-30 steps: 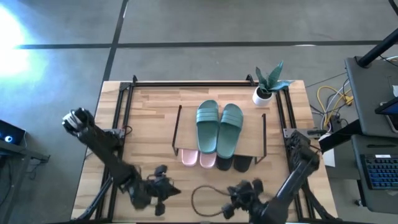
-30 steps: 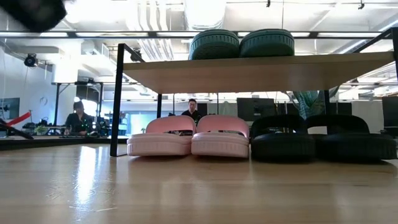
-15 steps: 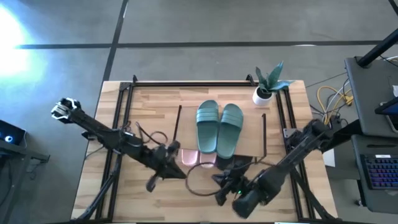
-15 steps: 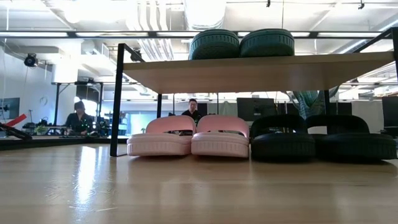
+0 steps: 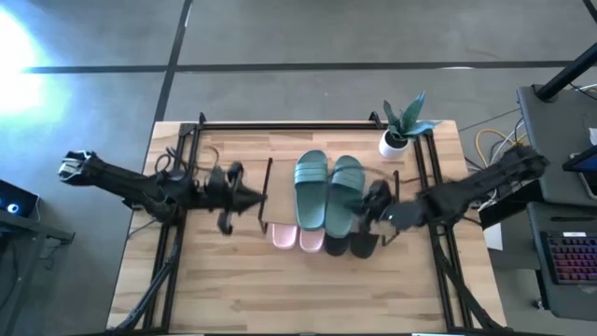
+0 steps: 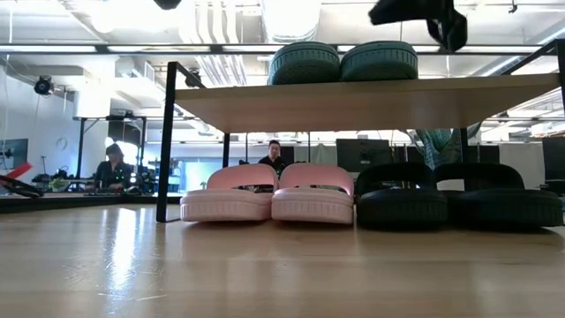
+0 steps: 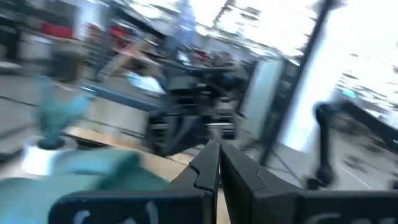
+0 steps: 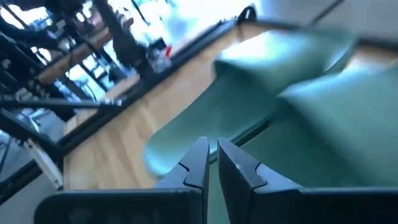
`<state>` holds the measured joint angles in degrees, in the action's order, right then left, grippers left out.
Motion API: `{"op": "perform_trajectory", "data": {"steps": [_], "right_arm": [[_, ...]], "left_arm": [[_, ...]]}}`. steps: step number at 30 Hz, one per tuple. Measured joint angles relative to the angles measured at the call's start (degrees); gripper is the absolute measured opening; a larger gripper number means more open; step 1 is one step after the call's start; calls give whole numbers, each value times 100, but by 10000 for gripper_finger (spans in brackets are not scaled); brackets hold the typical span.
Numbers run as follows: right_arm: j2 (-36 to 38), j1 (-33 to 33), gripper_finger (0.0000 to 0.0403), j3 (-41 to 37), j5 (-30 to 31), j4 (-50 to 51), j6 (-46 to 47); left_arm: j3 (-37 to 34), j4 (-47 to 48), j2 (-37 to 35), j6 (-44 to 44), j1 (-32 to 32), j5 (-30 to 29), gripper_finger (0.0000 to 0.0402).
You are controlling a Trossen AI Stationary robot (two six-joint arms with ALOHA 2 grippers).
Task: Pick and place slides into the shelf
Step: Return to Home Position
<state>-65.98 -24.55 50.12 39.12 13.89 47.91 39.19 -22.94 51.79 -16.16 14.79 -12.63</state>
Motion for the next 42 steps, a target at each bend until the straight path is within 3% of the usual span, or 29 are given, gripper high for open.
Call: {"op": "perform_trajectory", "data": {"steps": [7, 18, 31, 35, 37, 39, 42], "right_arm": [[1987, 451, 26, -968, -54, -45, -977], [4306, 474, 27, -2499, -166, 93, -1345], [5458, 509, 27, -3461, 319, 246, -1331], [5604, 509, 27, -3365, -9, 172, -103], [5621, 507, 27, -3292, -40, 135, 54], [5608, 509, 27, -3265, -224, -175, -765], [5681, 603, 27, -3265, -1381, -930, -2095]], "left_arm": [[-310, -41, -341, -3, -769, -159, 0], [-323, 355, -387, 2, -918, -314, 0], [-594, 712, -623, 155, -1316, -438, 0], [-700, 697, -819, 155, -1433, -416, 0], [-705, 695, -905, 169, -1470, -410, 0], [-707, 694, -969, 232, -1522, -399, 0], [-707, 694, -1038, 485, -1603, -399, 0]]}}
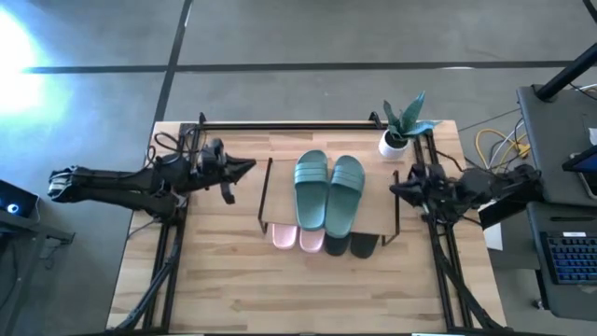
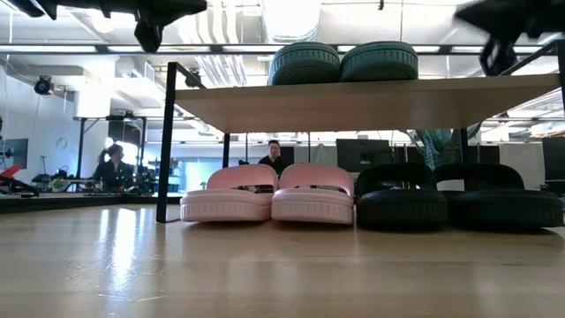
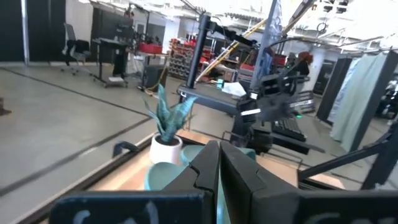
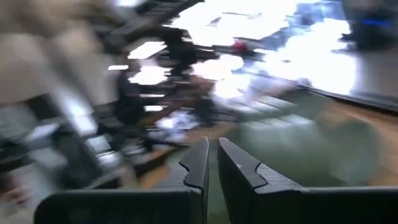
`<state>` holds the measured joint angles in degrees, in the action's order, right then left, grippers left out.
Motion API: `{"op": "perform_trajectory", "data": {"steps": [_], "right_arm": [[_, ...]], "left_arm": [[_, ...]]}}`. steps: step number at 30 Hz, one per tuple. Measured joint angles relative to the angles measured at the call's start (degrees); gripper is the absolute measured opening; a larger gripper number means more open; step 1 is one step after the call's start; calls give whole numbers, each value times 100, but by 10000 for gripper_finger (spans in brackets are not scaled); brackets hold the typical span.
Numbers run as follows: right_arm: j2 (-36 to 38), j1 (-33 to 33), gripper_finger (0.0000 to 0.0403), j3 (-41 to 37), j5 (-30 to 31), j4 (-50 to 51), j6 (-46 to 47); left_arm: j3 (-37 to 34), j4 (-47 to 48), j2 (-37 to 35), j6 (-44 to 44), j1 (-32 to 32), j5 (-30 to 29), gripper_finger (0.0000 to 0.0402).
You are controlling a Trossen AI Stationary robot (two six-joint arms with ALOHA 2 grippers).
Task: Pick and place slides into the shelf
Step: Return to Home Position
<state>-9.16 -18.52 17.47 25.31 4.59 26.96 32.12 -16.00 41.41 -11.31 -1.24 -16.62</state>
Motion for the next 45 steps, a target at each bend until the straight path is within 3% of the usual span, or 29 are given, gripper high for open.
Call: {"op": "perform_trajectory", "data": {"steps": [3, 5, 10, 21, 25, 29, 32, 41, 45], "right_arm": [[157, 231, 27, -23, -1207, -213, -187], [243, 400, 27, -105, -1452, -153, -175], [315, 954, 27, -324, -1517, -146, -140], [304, 1346, 27, -901, -1528, -235, -199], [425, 1346, 27, -1203, -1540, -686, -202], [607, 1350, 27, -1598, -1614, -1490, -544], [749, 1362, 27, -1699, -1608, -1577, -670], [790, 1368, 27, -1690, -1321, -1457, -569], [790, 1368, 27, -1687, -1318, -1453, -402]], "left_arm": [[0, 4, -31, 122, -182, 127, 0], [0, -1, -22, 122, -372, 384, 0], [0, -11, 118, 113, -840, 1018, 0], [-201, 14, 319, -30, -1033, 1292, 0], [-747, -206, 41, -400, -1033, 1322, 0], [-1444, -1303, -349, -774, -1033, 1219, 0], [-1864, -1619, -672, -781, -1033, 1111, 0], [-2642, -1523, -1442, -455, -1033, 1195, 0], [-2680, -839, -1662, 443, -1033, 1473, 0]]}}
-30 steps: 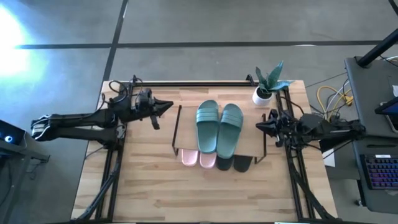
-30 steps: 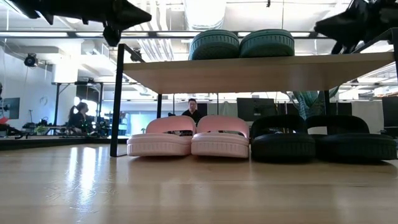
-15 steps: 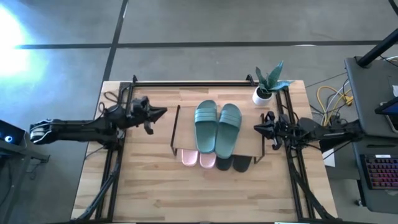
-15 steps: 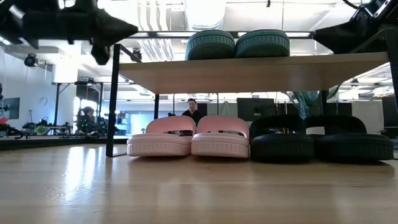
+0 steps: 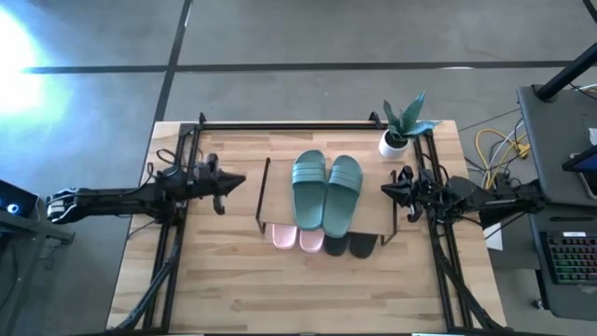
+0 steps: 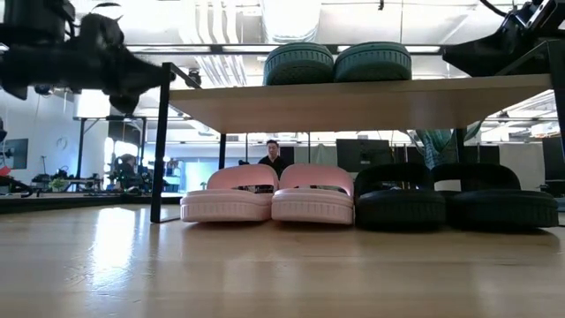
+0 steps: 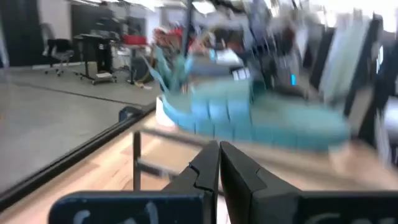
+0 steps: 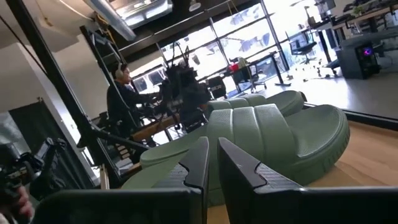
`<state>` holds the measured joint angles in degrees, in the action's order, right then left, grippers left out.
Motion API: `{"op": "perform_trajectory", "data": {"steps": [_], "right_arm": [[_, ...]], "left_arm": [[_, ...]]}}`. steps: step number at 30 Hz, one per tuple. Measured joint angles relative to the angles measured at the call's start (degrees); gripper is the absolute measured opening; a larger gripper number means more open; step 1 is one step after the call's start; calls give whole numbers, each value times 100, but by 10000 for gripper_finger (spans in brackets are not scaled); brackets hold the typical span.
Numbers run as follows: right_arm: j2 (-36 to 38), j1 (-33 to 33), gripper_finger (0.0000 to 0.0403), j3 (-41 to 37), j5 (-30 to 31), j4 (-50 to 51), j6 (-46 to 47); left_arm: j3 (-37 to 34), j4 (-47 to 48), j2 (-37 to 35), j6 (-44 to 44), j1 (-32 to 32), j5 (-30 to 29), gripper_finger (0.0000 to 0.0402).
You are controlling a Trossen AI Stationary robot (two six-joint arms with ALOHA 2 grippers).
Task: Pick and place slides into the shelf
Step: Return to Home Position
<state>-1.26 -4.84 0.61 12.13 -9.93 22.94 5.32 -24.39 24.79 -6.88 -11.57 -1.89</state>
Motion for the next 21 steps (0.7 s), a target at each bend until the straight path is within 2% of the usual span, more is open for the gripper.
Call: {"op": "perform_trajectory", "data": {"steps": [2, 5, 8, 10, 17, 19, 21], "right_arm": [[0, 0, 27, 1, -1, 2, 0], [4, 0, 27, 1, 1, 9, 0], [2, 0, 27, 1, 0, 11, 0], [2, 0, 27, 1, 1, 11, 0], [-1, 0, 27, 1, 41, 15, 0], [-2, 0, 27, 1, 168, 21, 0], [-2, 0, 27, 1, 339, 26, 0]], "left_arm": [[38, 532, -243, 376, 3, 136, 0], [322, 1721, -670, 293, -4, 105, 0], [620, 3246, -1063, 272, -4, -102, 0], [794, 3764, -1289, 218, -4, -338, 0], [826, 3903, -1864, -158, 2, -1356, 0], [815, 3892, -1868, -171, 8, -1308, 0], [813, 3797, -1811, -176, 32, -745, 0]]}}
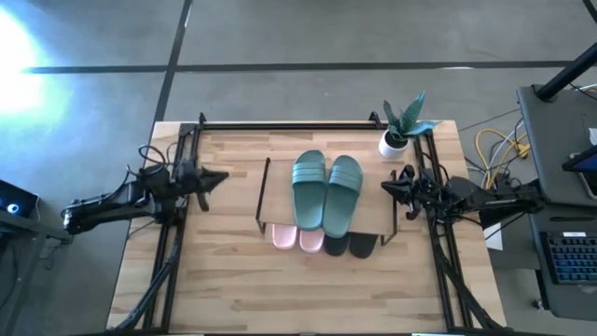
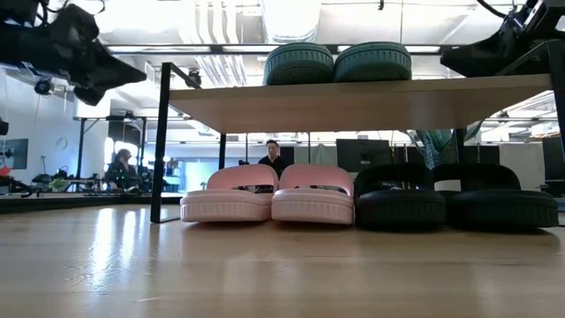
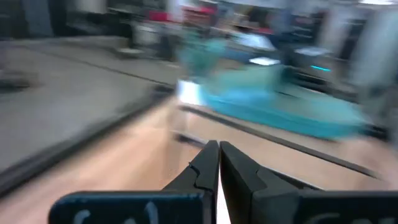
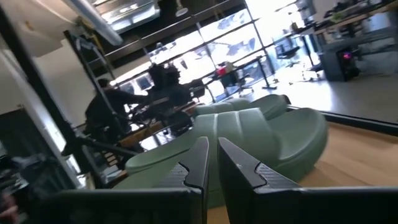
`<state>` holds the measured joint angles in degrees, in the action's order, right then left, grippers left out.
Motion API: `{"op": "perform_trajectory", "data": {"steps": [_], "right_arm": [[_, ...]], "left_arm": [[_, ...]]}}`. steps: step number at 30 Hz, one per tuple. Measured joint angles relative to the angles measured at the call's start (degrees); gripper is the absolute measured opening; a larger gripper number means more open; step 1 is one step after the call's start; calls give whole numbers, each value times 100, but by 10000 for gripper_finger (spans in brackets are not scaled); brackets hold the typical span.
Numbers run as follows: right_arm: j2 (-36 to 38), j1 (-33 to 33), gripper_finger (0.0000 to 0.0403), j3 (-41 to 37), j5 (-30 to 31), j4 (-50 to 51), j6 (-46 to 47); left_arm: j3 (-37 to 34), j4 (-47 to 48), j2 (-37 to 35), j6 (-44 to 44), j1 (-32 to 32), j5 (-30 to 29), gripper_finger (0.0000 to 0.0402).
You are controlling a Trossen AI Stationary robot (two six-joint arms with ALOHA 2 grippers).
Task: Pick and place slides into the shelf
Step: Return to Home Position
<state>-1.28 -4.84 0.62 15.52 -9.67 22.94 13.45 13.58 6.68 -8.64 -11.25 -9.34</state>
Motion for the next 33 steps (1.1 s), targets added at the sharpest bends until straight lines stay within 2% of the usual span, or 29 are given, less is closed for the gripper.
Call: {"op": "perform_trajectory", "data": {"steps": [2, 4, 8, 12, 19, 22, 25, 28, 33], "right_arm": [[0, 0, 27, 0, 169, 2, 2], [0, 0, 27, 0, 305, 7, 1], [0, 0, 27, 0, 407, 7, 105], [0, 2, 27, 0, 412, 2, 277], [0, 2, 27, 0, 412, 2, 302], [2, 2, 27, 0, 409, 28, 302], [0, 2, 27, 0, 407, 37, 302], [6, 2, 27, 0, 407, 44, 336], [9, 2, 27, 0, 407, 50, 361]], "left_arm": [[-26, -76, 98, -20, 55, 739, 0], [-76, -156, 236, -227, 129, 1174, 0], [-184, -304, 333, -458, 346, 1200, 0], [-186, -747, 248, -457, 629, 759, 0], [-260, -427, 137, -429, 1041, 170, 0], [-406, -353, 140, -375, 1041, 150, 0], [-757, -874, 122, -276, 1043, 146, 0], [-1193, -1797, 92, -288, 1045, 80, 0], [-1285, -1807, 89, -100, 1045, -219, 0]]}}
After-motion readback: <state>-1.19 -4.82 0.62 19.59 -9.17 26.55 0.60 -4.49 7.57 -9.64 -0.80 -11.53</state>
